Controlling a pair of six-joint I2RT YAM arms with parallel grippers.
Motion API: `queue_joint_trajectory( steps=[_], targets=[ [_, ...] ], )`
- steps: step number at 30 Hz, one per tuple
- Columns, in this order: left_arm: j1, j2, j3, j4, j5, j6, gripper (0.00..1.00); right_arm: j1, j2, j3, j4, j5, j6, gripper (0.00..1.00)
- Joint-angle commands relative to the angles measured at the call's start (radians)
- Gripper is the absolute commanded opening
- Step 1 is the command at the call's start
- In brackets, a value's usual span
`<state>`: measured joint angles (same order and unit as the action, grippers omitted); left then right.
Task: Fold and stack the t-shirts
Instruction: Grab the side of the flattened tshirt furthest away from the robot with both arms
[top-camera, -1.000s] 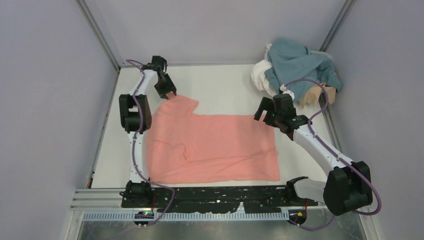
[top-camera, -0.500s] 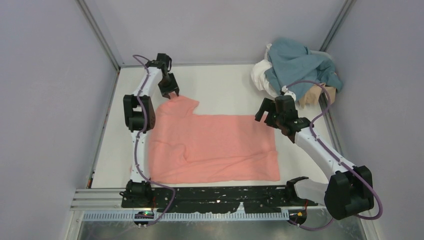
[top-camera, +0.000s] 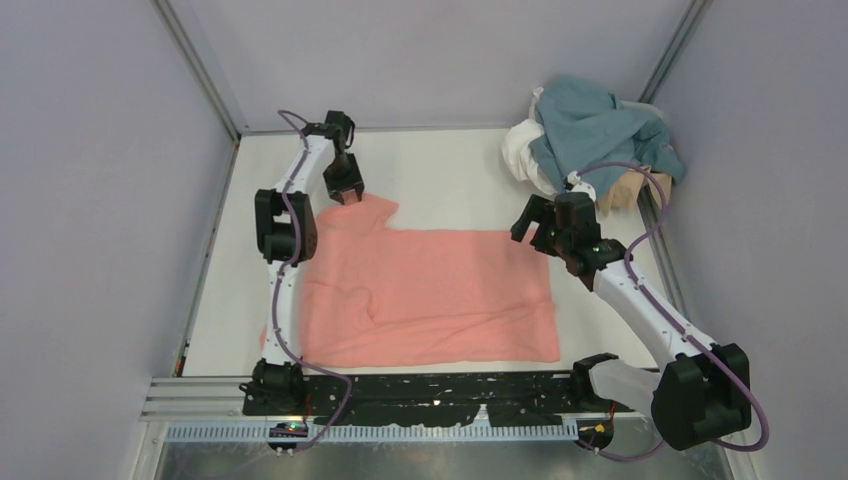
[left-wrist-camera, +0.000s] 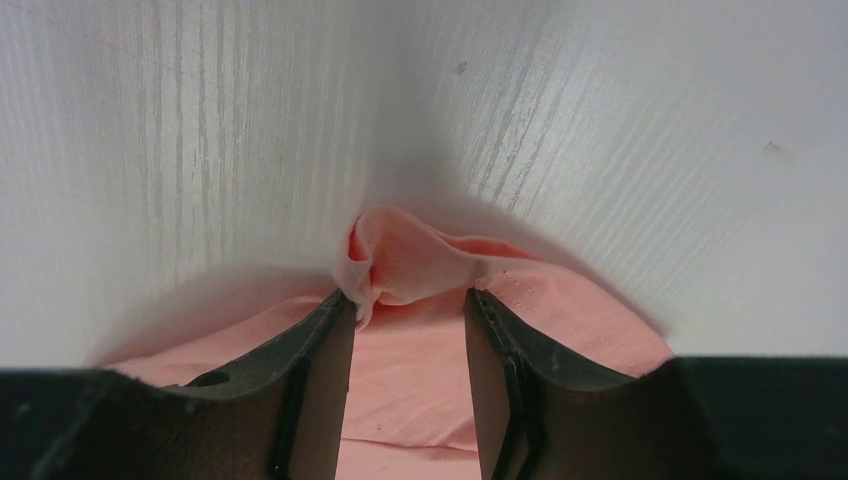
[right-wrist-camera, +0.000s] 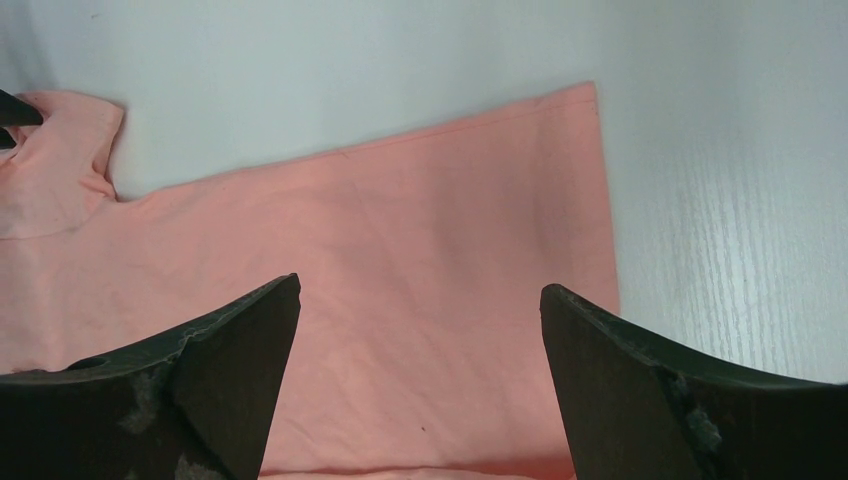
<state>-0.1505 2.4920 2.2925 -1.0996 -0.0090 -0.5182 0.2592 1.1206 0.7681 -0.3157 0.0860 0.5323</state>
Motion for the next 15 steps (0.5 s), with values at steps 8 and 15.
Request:
queue_joint_trajectory(
  steps=[8, 15],
  targets=[
    [-0.021, -0.012, 0.023, -0.029, -0.059, 0.008, 0.08, -0.006, -0.051, -0.001, 0.036, 0.000, 0.018, 0.95],
    [-0.023, -0.039, -0.026, 0.023, -0.062, 0.035, 0.00, -0.008, -0.062, -0.014, 0.036, 0.018, 0.017, 0.95]
  ],
)
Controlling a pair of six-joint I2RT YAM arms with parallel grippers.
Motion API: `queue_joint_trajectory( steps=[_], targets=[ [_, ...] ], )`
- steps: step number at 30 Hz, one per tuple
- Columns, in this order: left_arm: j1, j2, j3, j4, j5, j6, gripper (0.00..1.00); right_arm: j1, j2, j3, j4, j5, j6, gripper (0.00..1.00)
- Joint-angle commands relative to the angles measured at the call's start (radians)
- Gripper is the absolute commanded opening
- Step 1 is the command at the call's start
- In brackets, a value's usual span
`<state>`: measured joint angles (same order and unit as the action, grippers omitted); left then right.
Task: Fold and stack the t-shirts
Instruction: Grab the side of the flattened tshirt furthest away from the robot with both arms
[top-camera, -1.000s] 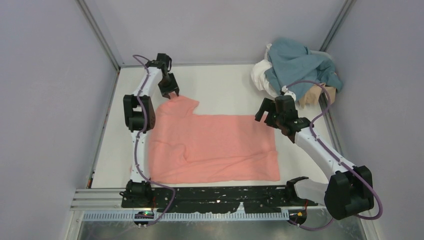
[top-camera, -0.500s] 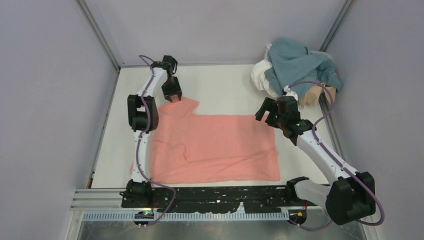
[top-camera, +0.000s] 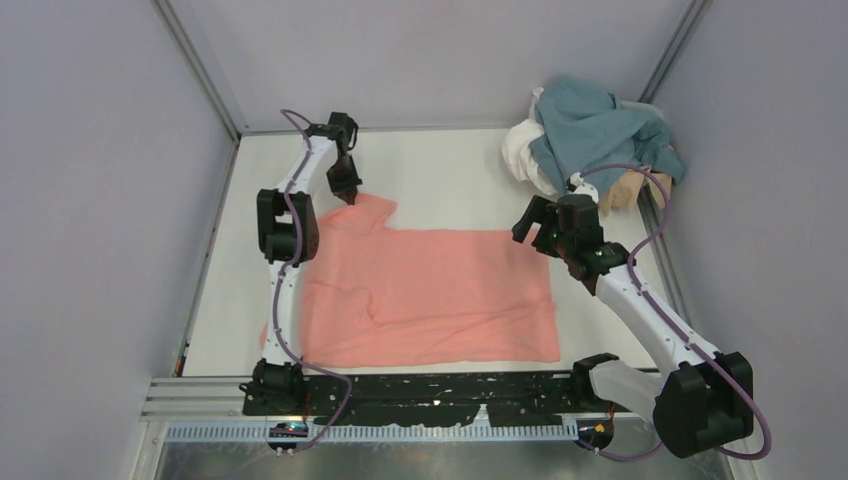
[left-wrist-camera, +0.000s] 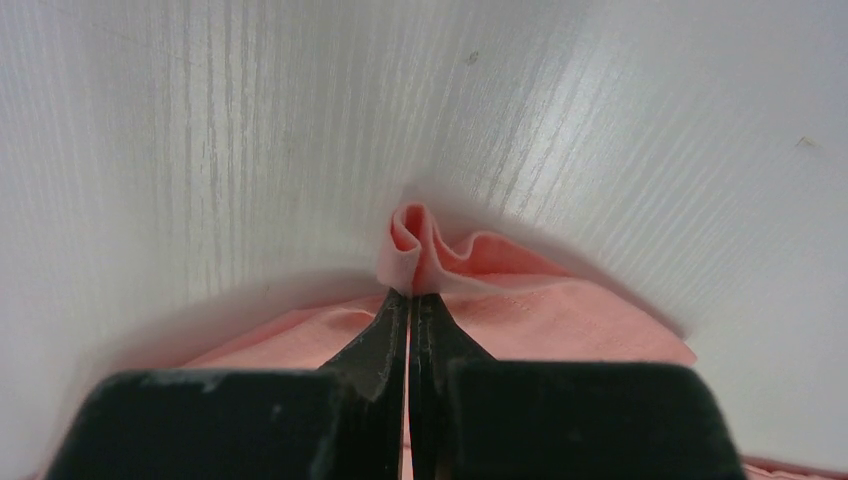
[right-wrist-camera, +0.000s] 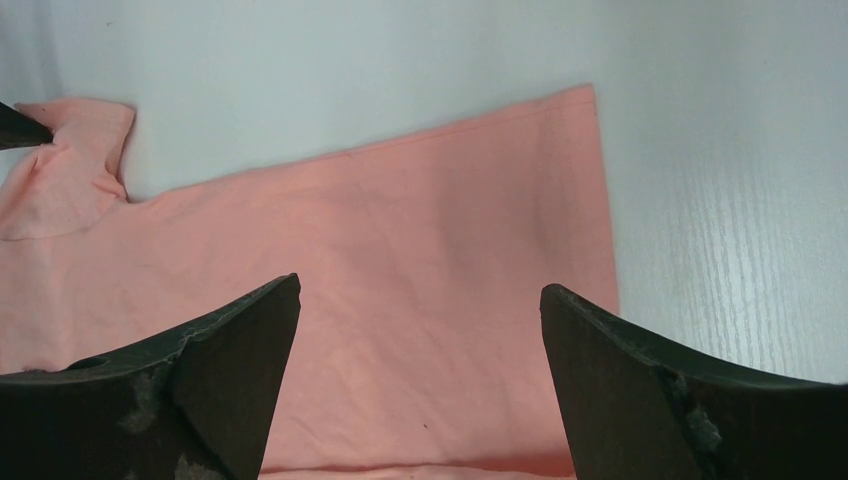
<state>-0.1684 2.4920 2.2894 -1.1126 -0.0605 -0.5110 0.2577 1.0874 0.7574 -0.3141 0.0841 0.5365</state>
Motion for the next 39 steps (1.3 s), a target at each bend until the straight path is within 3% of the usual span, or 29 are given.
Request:
queue_joint_trajectory(
  steps=[1, 7, 17, 26, 28, 29, 31, 39],
  targets=[
    [-0.005, -0.043, -0.031, 0.046, -0.012, 0.030, 0.00, -0.007, -0.028, -0.004, 0.035, 0.027, 0.013, 0.95],
    [-0.005, -0.053, -0.049, 0.081, -0.013, 0.063, 0.00, -0.006, 0.063, 0.047, 0.021, 0.075, -0.013, 0.97],
    [-0.005, -0.076, -0.093, 0.121, -0.007, 0.061, 0.00, -0.012, 0.470, 0.310, -0.006, 0.333, -0.050, 1.00],
    [-0.005, -0.096, -0.137, 0.152, -0.009, 0.058, 0.00, -0.033, 0.785, 0.528, -0.090, 0.424, -0.007, 0.82],
    [-0.005, -0.097, -0.138, 0.154, -0.009, 0.058, 0.00, -0.041, 0.829, 0.552, -0.121, 0.416, 0.009, 0.73],
    [-0.005, -0.097, -0.138, 0.155, -0.009, 0.058, 0.00, -0.045, 0.845, 0.561, -0.130, 0.415, 0.011, 0.63],
    [-0.006, -0.097, -0.137, 0.155, -0.009, 0.056, 0.00, -0.046, 0.846, 0.560, -0.150, 0.414, 0.016, 0.58],
    [-0.005, -0.097, -0.140, 0.155, -0.009, 0.056, 0.00, -0.047, 0.841, 0.526, -0.201, 0.361, 0.040, 0.54]
  ],
)
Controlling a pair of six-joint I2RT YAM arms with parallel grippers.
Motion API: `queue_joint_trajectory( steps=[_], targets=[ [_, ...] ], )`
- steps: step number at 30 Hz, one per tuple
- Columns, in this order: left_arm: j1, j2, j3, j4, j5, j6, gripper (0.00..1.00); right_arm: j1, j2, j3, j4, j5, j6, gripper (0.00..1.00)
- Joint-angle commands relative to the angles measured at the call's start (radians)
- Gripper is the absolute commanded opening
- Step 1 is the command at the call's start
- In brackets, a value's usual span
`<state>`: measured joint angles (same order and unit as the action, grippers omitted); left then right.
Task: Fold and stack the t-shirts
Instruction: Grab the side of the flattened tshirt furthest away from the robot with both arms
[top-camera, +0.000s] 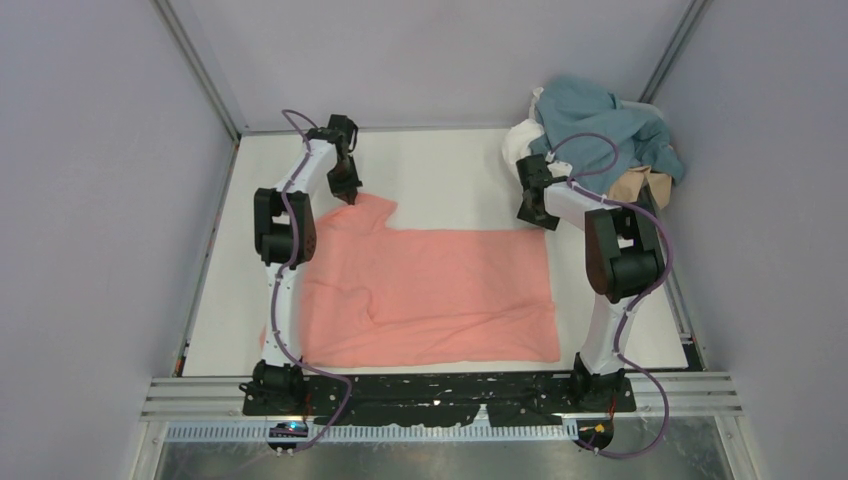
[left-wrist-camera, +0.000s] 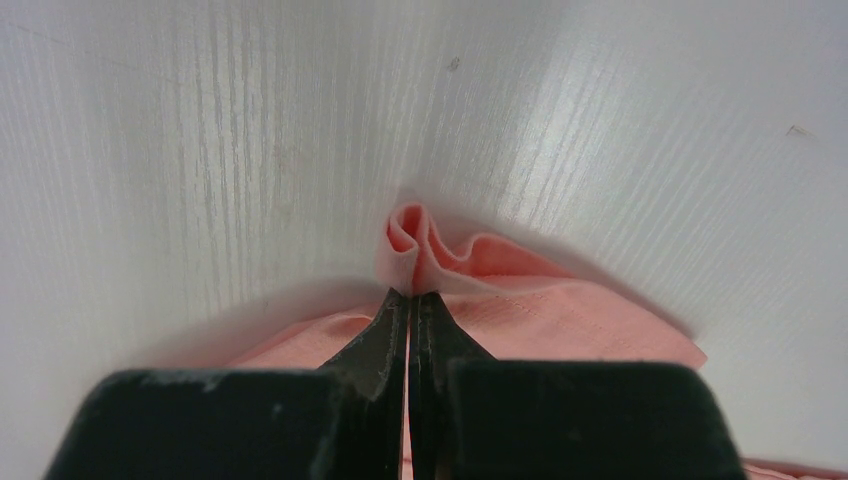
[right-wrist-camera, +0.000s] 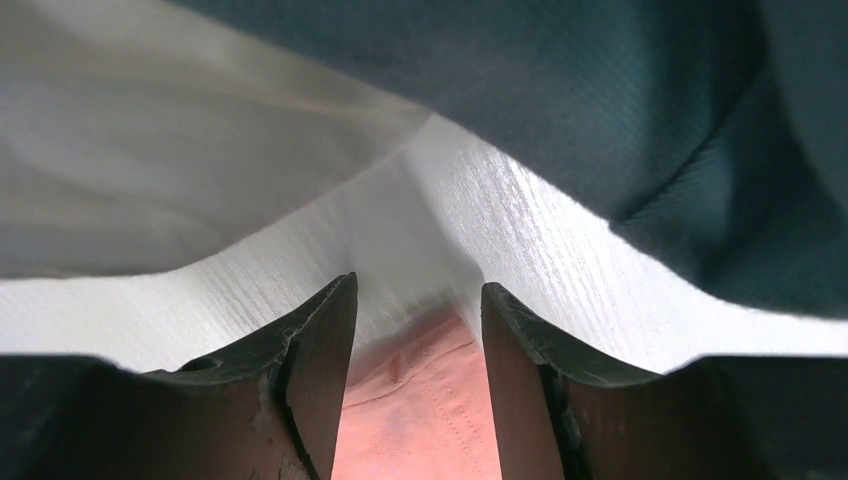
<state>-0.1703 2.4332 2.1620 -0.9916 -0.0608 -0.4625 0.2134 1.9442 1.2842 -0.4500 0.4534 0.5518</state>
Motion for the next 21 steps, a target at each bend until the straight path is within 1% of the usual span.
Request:
queue_joint_trajectory(
  steps=[1, 10, 14, 16, 21],
  targets=[
    [-0.003, -0.040, -0.013, 0.036, -0.008, 0.008, 0.00, -0.002, -0.024, -0.005, -0.067, -0.009, 0.026, 0.53],
    [-0.003, -0.043, -0.019, 0.040, -0.009, 0.007, 0.00, -0.003, -0.100, -0.056, -0.089, -0.023, 0.029, 0.54],
    [-0.002, -0.042, -0.018, 0.039, -0.009, 0.008, 0.00, -0.003, -0.121, -0.083, -0.075, -0.033, 0.037, 0.51],
    [-0.002, -0.042, -0.018, 0.040, -0.007, 0.007, 0.00, -0.003, -0.120, -0.083, -0.064, -0.046, 0.036, 0.44],
    [0.000, -0.048, -0.012, 0.067, 0.035, 0.032, 0.00, -0.004, -0.093, -0.034, -0.055, -0.049, 0.022, 0.32]
  ],
)
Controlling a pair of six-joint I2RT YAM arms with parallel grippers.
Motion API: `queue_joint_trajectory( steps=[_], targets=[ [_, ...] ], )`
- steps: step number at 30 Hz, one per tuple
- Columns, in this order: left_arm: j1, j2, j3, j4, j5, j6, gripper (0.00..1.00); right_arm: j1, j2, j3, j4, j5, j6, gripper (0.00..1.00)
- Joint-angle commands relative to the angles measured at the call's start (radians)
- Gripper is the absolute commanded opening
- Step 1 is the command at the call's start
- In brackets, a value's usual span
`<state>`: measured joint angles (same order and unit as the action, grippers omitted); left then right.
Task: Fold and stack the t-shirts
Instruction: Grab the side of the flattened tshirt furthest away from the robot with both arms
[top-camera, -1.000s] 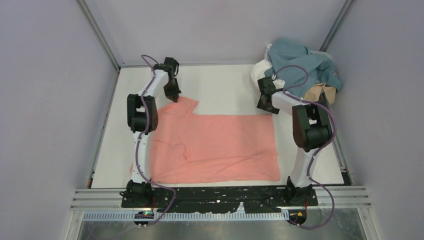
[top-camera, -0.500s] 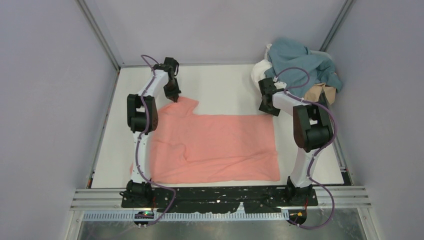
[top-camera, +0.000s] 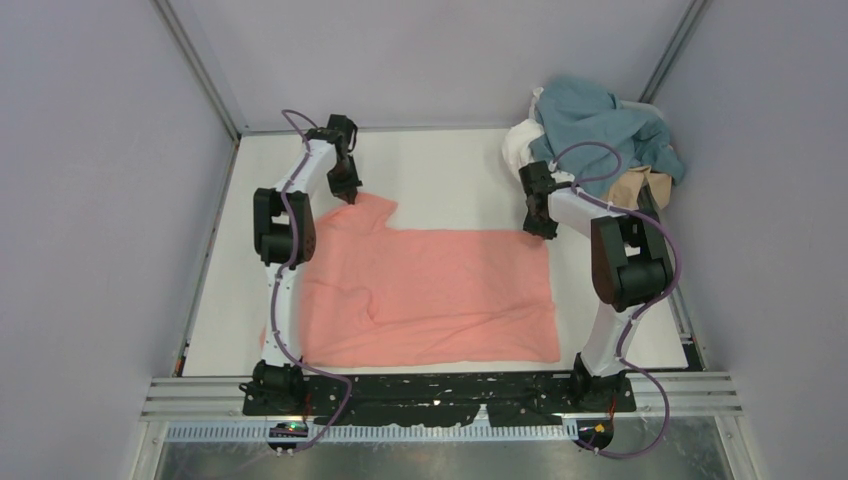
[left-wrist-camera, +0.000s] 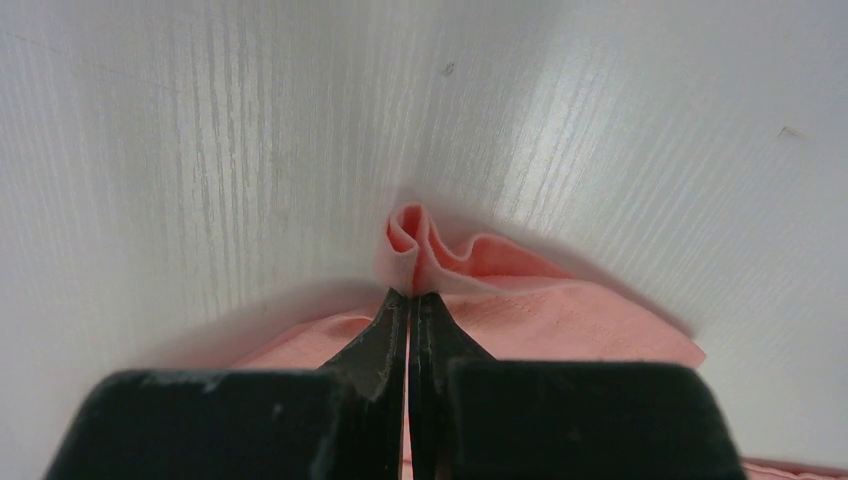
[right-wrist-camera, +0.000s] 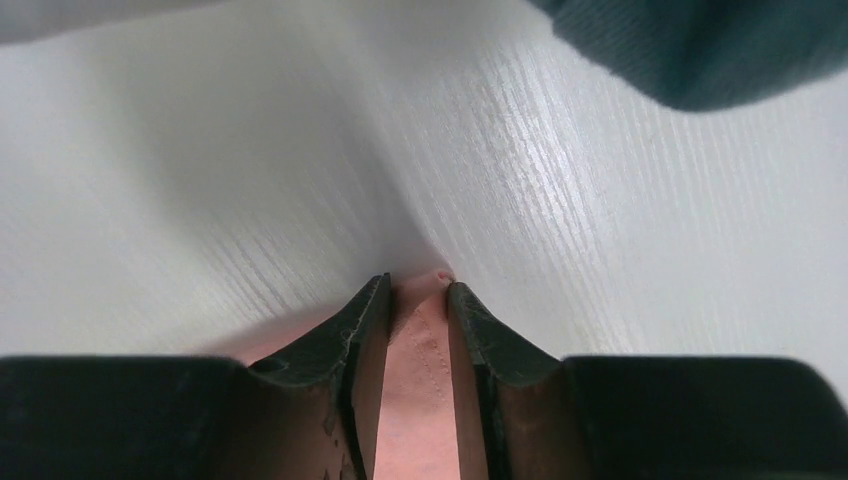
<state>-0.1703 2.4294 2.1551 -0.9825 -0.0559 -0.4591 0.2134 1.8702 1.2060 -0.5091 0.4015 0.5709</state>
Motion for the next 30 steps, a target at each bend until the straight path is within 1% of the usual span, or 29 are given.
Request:
queue_joint_trajectory(
  steps=[1, 5, 8, 10, 13, 18, 21, 27, 30],
  targets=[
    [-0.001, -0.049, -0.005, 0.068, 0.033, 0.037, 0.00, -0.003, -0.015, 0.060, 0.002, 0.011, 0.002, 0.26],
    [0.000, -0.085, -0.018, 0.100, 0.029, 0.069, 0.00, -0.001, -0.022, 0.084, 0.007, 0.007, -0.013, 0.11],
    [-0.001, -0.147, -0.097, 0.153, 0.044, 0.096, 0.00, 0.004, -0.056, 0.073, 0.026, -0.008, -0.032, 0.06],
    [0.000, -0.215, -0.181, 0.211, 0.051, 0.108, 0.00, 0.009, -0.084, 0.053, 0.041, -0.031, -0.035, 0.05],
    [-0.001, -0.313, -0.326, 0.304, 0.129, 0.140, 0.00, 0.013, -0.124, 0.009, 0.062, -0.075, -0.040, 0.06],
    [-0.004, -0.473, -0.573, 0.452, 0.160, 0.177, 0.00, 0.034, -0.220, -0.076, 0.090, -0.115, -0.055, 0.06],
    [-0.005, -0.564, -0.706, 0.510, 0.177, 0.187, 0.00, 0.052, -0.275, -0.114, 0.107, -0.130, -0.073, 0.05],
    [-0.026, -0.735, -0.940, 0.585, 0.173, 0.171, 0.00, 0.093, -0.369, -0.192, 0.118, -0.141, -0.090, 0.05],
    [-0.040, -0.823, -1.054, 0.628, 0.134, 0.140, 0.00, 0.100, -0.415, -0.224, 0.099, -0.119, -0.098, 0.05]
  ],
)
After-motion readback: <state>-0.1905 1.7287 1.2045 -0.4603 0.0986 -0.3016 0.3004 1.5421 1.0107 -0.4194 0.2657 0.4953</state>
